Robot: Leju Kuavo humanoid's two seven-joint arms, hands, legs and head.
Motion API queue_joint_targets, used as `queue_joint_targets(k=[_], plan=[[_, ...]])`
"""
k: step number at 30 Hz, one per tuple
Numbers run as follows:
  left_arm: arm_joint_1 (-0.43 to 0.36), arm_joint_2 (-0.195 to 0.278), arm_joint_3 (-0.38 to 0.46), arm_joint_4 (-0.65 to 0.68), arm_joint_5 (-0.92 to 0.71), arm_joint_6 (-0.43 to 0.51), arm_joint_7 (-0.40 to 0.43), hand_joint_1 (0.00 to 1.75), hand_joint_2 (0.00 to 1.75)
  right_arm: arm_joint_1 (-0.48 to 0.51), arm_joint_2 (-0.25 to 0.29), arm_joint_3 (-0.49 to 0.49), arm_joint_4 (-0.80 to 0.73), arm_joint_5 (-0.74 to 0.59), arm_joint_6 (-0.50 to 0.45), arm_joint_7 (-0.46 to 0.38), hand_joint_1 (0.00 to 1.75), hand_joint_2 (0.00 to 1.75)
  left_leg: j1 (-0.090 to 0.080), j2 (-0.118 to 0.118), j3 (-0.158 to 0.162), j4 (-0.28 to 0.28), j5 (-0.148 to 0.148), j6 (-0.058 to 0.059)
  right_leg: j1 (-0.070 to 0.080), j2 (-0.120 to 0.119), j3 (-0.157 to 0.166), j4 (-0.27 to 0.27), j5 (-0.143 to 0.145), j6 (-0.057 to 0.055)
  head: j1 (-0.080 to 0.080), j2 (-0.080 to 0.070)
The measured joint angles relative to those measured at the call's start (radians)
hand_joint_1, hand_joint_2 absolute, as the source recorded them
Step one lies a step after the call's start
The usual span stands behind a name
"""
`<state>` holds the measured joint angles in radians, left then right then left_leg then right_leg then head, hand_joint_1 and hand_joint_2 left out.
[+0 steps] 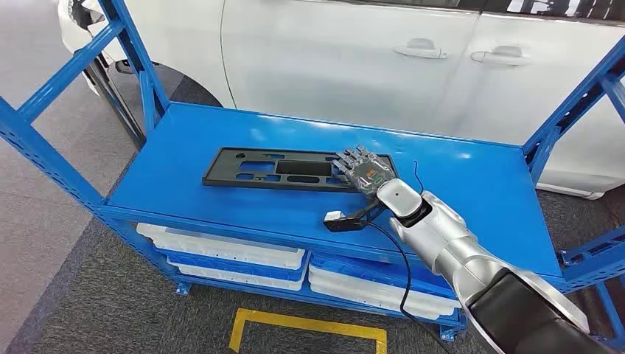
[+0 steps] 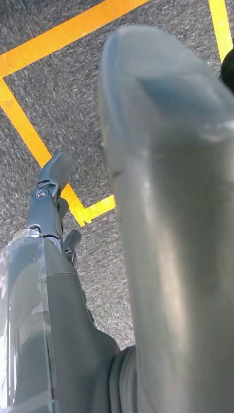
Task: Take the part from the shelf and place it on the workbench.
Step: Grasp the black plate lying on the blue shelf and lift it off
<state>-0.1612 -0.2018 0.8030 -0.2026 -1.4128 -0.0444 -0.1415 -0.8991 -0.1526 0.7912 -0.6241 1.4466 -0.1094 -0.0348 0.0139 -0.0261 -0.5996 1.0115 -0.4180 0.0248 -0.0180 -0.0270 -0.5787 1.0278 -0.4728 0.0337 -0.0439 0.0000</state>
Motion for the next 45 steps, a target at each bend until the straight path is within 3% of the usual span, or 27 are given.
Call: queue_joint_targets(k=[2,4,5,6,7,9,11,13,16,19,20,21,22,24,26,29,31,32,35,36,37,38,39,41,42,45], plan=[[-0.003,0.000,-0.001,0.000,0.002,0.001,-0.002,0.00,0.00,-0.007,0.005,0.000,0.009,0.003,0.004,-0.010,1.75,1.75,-0.001,0.000,-0.001,0.000,0.000,0.004,-0.001,0.005,-0.032,0.070,-0.036,0.002,0.000,0.000],[-0.005,0.000,-0.002,0.000,0.006,0.002,-0.004,0.00,0.00,-0.016,0.015,0.000,0.028,0.006,0.012,-0.027,1.75,1.75,-0.002,0.000,-0.003,0.000,0.000,0.009,-0.002,0.012,-0.100,0.213,-0.095,0.004,0.000,0.000],[-0.005,0.000,-0.002,0.000,0.007,0.002,-0.005,0.00,0.00,-0.017,0.018,0.000,0.037,0.006,0.014,-0.032,1.75,1.75,-0.003,-0.001,-0.003,0.000,-0.001,0.010,-0.002,0.013,-0.127,0.264,-0.106,0.004,0.000,0.000],[-0.005,0.000,-0.002,0.000,0.009,0.003,-0.005,0.00,0.00,-0.019,0.020,0.000,0.042,0.006,0.016,-0.036,1.75,1.75,-0.004,-0.003,-0.002,0.001,-0.002,0.011,-0.002,0.014,-0.136,0.277,-0.098,0.002,0.000,0.000],[-0.005,0.000,-0.002,0.000,0.009,0.003,-0.005,0.00,0.00,-0.023,0.021,0.000,0.046,0.006,0.016,-0.038,1.75,1.75,-0.006,-0.005,-0.001,0.002,-0.003,0.011,-0.001,0.014,-0.125,0.248,-0.070,-0.003,0.000,0.000],[-0.005,-0.001,-0.003,0.000,0.010,0.003,-0.006,0.00,0.00,-0.034,0.024,0.000,0.051,0.006,0.016,-0.039,1.75,1.75,-0.009,-0.007,0.004,0.003,-0.007,0.010,0.005,0.009,-0.066,0.113,0.006,-0.020,0.000,0.000],[-0.004,-0.003,-0.003,0.001,0.010,0.003,-0.007,0.00,0.00,-0.047,0.029,-0.001,0.055,0.006,0.016,-0.039,1.75,1.75,-0.011,-0.007,0.003,0.003,-0.008,0.003,0.015,0.000,-0.021,0.009,0.040,-0.036,0.000,0.000],[-0.004,-0.005,-0.003,0.001,0.010,0.003,-0.007,0.00,0.00,-0.055,0.034,-0.001,0.058,0.006,0.016,-0.039,1.75,1.75,-0.012,-0.005,-0.001,0.001,-0.007,-0.007,0.021,-0.002,-0.014,-0.017,0.036,-0.040,0.000,0.000],[-0.004,-0.005,-0.003,0.001,0.010,0.003,-0.008,0.00,0.00,-0.061,0.036,-0.001,0.060,0.005,0.013,-0.043,1.75,1.75,-0.013,0.002,-0.010,0.028,-0.031,-0.023,0.010,-0.003,0.001,-0.041,0.042,-0.043,0.000,0.000],[-0.003,-0.004,-0.003,0.001,0.011,0.004,-0.008,0.00,0.00,-0.063,0.035,-0.002,0.062,0.005,0.010,-0.051,1.75,1.75,-0.010,0.009,-0.092,0.204,-0.119,-0.038,0.007,-0.007,0.008,-0.049,0.044,-0.047,0.000,0.000],[-0.002,-0.004,-0.003,0.001,0.011,0.004,-0.008,0.00,0.00,-0.063,0.035,-0.002,0.063,0.005,0.007,-0.053,1.75,1.75,-0.009,0.010,-0.121,0.258,-0.136,-0.042,0.008,-0.008,0.008,-0.048,0.044,-0.048,0.000,0.000],[-0.001,-0.003,-0.003,0.001,0.011,0.004,-0.009,0.00,0.00,-0.063,0.035,-0.002,0.065,0.005,0.005,-0.054,1.75,1.75,-0.008,0.010,-0.135,0.280,-0.134,-0.045,0.007,-0.007,0.008,-0.047,0.044,-0.047,0.000,0.000],[0.000,-0.003,-0.003,0.001,0.011,0.004,-0.010,0.00,0.00,-0.063,0.035,-0.002,0.066,0.005,0.003,-0.055,1.75,1.75,-0.006,0.011,-0.128,0.262,-0.113,-0.047,0.007,-0.007,0.008,-0.045,0.043,-0.046,0.000,0.000],[-0.001,-0.002,-0.003,0.001,0.012,0.005,-0.012,0.00,0.00,-0.064,0.034,-0.002,0.067,0.005,0.001,-0.055,1.75,1.75,-0.002,0.009,-0.066,0.129,-0.044,-0.047,0.006,-0.004,0.008,-0.037,0.037,-0.040,0.000,0.000],[-0.001,-0.002,-0.003,0.001,0.013,0.007,-0.014,0.00,0.00,-0.065,0.032,-0.002,0.067,0.005,-0.001,-0.057,1.75,1.75,-0.002,0.005,-0.014,0.022,-0.006,-0.037,0.009,0.002,0.006,-0.027,0.031,-0.031,0.000,0.000],[-0.001,0.000,-0.003,0.001,0.013,0.008,-0.015,0.00,0.00,-0.066,0.029,-0.002,0.067,0.004,-0.005,-0.063,1.75,1.75,-0.006,0.005,-0.007,0.004,-0.001,-0.013,0.010,0.006,0.003,-0.025,0.031,-0.015,0.000,0.000],[-0.002,0.000,-0.003,0.001,0.013,0.008,-0.015,0.00,0.00,-0.067,0.029,-0.004,0.068,0.001,-0.007,-0.067,1.75,1.75,-0.004,0.006,-0.004,-0.003,0.005,0.000,0.007,0.009,-0.006,-0.005,0.014,-0.006,0.000,0.000],[-0.003,0.000,-0.004,0.001,0.013,0.008,-0.015,0.00,0.00,-0.067,0.029,-0.006,0.068,-0.002,-0.008,-0.069,1.75,1.75,-0.002,0.007,-0.004,-0.006,0.008,0.004,0.005,0.011,-0.024,0.036,-0.011,-0.003,0.000,0.000],[-0.004,0.000,-0.004,0.001,0.013,0.008,-0.016,0.00,0.00,-0.062,0.030,-0.008,0.070,-0.018,-0.013,-0.081,1.75,1.75,-0.003,0.008,-0.006,-0.006,0.009,0.009,0.002,0.015,-0.115,0.236,-0.102,0.004,0.000,0.000],[-0.003,0.000,-0.004,0.001,0.013,0.008,-0.016,0.00,0.00,-0.060,0.030,-0.011,0.070,-0.037,-0.017,-0.094,1.75,1.75,-0.003,0.008,-0.006,-0.006,0.009,0.009,0.002,0.015,-0.131,0.271,-0.106,0.004,0.000,0.000],[-0.003,0.000,-0.004,0.001,0.013,0.008,-0.015,0.00,0.00,-0.058,0.031,-0.020,0.069,-0.068,-0.021,-0.117,1.75,1.75,-0.003,0.007,-0.005,-0.005,0.009,0.009,0.001,0.015,-0.130,0.266,-0.091,0.003,0.000,0.000],[-0.003,0.000,-0.004,0.001,0.013,0.008,-0.015,0.00,0.00,-0.057,0.031,-0.032,0.066,-0.105,-0.026,-0.146,1.75,1.75,-0.003,0.006,-0.004,-0.004,0.008,0.008,0.001,0.014,-0.109,0.220,-0.058,0.000,0.000,0.000],[-0.004,0.000,-0.004,0.001,0.014,0.008,-0.015,0.00,0.00,-0.057,0.031,-0.050,0.059,-0.149,-0.029,-0.180,1.75,1.75,-0.003,0.006,-0.003,-0.003,0.007,0.006,0.002,0.013,-0.075,0.147,-0.017,-0.004,0.000,0.000],[-0.003,0.000,-0.005,0.001,0.017,0.011,-0.018,0.00,0.00,-0.054,0.031,-0.087,0.029,-0.227,-0.034,-0.238,1.75,1.75,-0.007,0.007,-0.007,0.001,0.005,-0.001,0.008,0.006,-0.018,0.022,0.028,-0.013,0.000,0.000],[-0.003,0.000,-0.005,0.001,0.019,0.014,-0.022,0.00,0.00,-0.050,0.031,-0.105,0.004,-0.262,-0.034,-0.260,1.75,1.75,-0.008,0.008,-0.011,0.002,0.005,-0.006,0.011,0.005,-0.008,-0.008,0.033,-0.016,0.000,0.000],[-0.002,0.002,-0.005,0.001,0.021,0.028,-0.035,0.00,0.00,-0.040,0.028,-0.153,-0.106,-0.339,-0.012,-0.293,1.75,1.75,-0.010,0.014,-0.017,0.003,0.005,-0.023,0.010,0.009,-0.013,-0.020,0.033,-0.028,0.000,0.000]])
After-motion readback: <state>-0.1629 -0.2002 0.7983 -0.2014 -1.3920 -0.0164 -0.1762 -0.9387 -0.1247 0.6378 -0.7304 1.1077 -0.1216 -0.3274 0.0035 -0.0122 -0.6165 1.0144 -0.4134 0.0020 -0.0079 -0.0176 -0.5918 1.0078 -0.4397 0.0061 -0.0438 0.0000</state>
